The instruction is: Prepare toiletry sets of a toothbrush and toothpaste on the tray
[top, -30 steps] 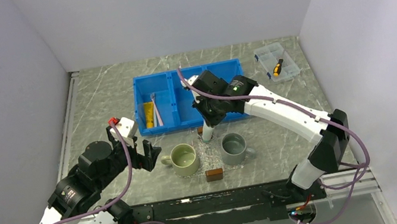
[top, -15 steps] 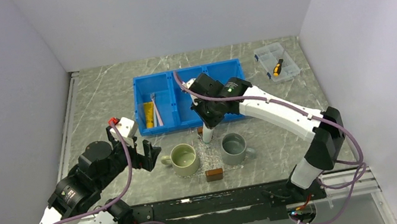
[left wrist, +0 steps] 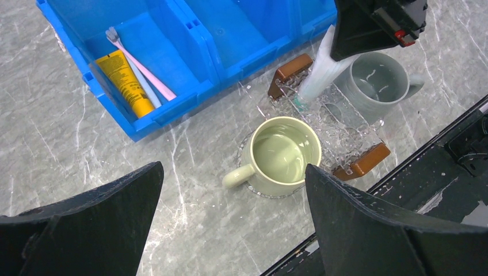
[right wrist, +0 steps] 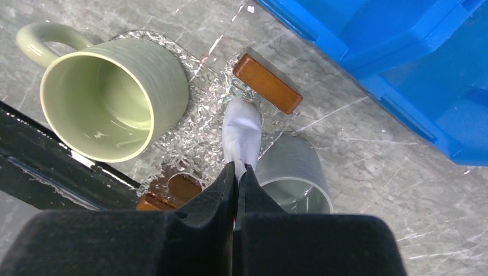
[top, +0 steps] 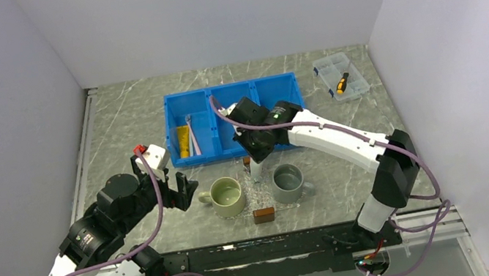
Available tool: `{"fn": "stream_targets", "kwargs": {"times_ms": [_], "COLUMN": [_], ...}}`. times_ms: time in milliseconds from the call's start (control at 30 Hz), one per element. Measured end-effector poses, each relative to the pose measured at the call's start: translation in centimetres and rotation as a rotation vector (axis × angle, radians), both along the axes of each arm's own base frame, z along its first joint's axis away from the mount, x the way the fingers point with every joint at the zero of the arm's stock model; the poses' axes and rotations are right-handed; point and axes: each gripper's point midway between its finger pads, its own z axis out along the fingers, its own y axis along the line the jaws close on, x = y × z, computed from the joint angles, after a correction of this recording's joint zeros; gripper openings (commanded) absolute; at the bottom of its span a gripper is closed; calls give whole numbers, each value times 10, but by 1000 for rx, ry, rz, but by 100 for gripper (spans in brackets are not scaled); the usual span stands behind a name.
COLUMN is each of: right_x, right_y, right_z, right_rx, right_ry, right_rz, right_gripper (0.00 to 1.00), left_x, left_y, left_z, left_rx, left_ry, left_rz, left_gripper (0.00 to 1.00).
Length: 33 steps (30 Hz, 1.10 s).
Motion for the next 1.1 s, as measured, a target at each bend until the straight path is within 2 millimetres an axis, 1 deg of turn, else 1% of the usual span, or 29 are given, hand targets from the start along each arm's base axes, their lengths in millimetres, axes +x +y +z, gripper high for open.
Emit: {"fn": "stream_targets", "kwargs": {"times_ms": [167,333,433,500,700,733,900,1000,1100], "right_x": [-1,0,1,1,2,2,3,4,7], "right_y": [3,5,5,5,6,6,5,5,7], "right_z": [-10,-11,-11,-11,-10,-10,-10,-9,-2], "right_rx": [-19,-19,-18,-19,-17,-17,-24,-23,-9], "right_ry": [10,-4,-5,-7,-15,-16,-25,-30,-47], "right_rz": [4,1,0,-1,-8,-8,-14,-15,-18], "right_gripper": [0,0,9,16,26,30,37,41,44], "left_x": [0,0,0,0,0,0,0,2,5], "left_y": [0,0,0,0,0,0,0,-2,-5], "left_z": [0,0,0,0,0,0,-1,-4,-10], "left_rx": [0,0,1,0,1,1,2,12,34], "left_ry": [0,0,0,0,0,0,2,13,36], "left_rz": [0,0,0,0,0,0,0,0,1], "left_gripper": [99,99,99,99,99,99,99,99,99]}}
